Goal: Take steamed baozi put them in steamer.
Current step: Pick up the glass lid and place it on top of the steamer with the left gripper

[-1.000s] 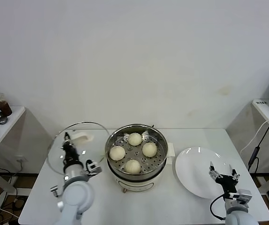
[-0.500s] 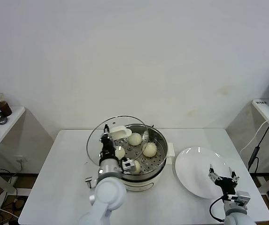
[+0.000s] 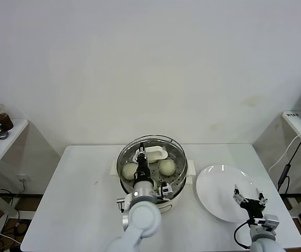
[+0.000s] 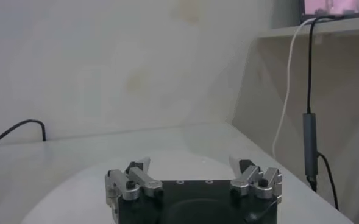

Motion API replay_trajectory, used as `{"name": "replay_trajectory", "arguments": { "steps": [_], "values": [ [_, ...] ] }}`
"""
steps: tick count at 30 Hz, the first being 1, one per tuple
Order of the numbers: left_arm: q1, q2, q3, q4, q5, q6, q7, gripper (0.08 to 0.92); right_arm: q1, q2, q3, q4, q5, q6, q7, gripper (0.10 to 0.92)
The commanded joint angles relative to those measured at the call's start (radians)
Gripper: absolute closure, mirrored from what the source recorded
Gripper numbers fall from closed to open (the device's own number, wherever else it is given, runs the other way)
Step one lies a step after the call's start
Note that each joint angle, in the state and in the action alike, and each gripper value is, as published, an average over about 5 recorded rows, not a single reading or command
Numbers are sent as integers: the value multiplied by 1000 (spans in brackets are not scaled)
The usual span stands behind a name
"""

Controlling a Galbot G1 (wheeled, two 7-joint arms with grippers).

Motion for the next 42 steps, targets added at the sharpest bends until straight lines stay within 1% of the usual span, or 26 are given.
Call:
{"name": "replay_trajectory", "arguments": {
  "steps": [1, 8, 24, 33, 37, 40, 42],
  "values": [
    [-16, -10, 48, 49, 37, 2, 6, 833, 2, 3, -2, -6, -4, 3, 0, 203],
    [-23, -11, 59, 65, 52, 1, 11, 833, 4, 9, -3, -8, -4, 4, 1, 203],
    [-15, 10, 46, 68, 90, 0, 30, 833, 4, 15, -5, -15, -9, 7, 0, 203],
    [-14, 9, 43, 90, 80, -1, 16, 833, 2, 16, -5, -11, -8, 8, 0, 203],
    [1, 19, 37, 70, 42, -17, -9, 833, 2, 16, -5, -12, -7, 7, 1, 203],
    [23, 28, 29, 37, 27, -40, -4, 827, 3, 17, -6, -12, -6, 6, 2, 203],
    [40, 34, 31, 8, 19, -43, 2, 796, 3, 18, -6, -12, -6, 5, 2, 203]
  ]
}}
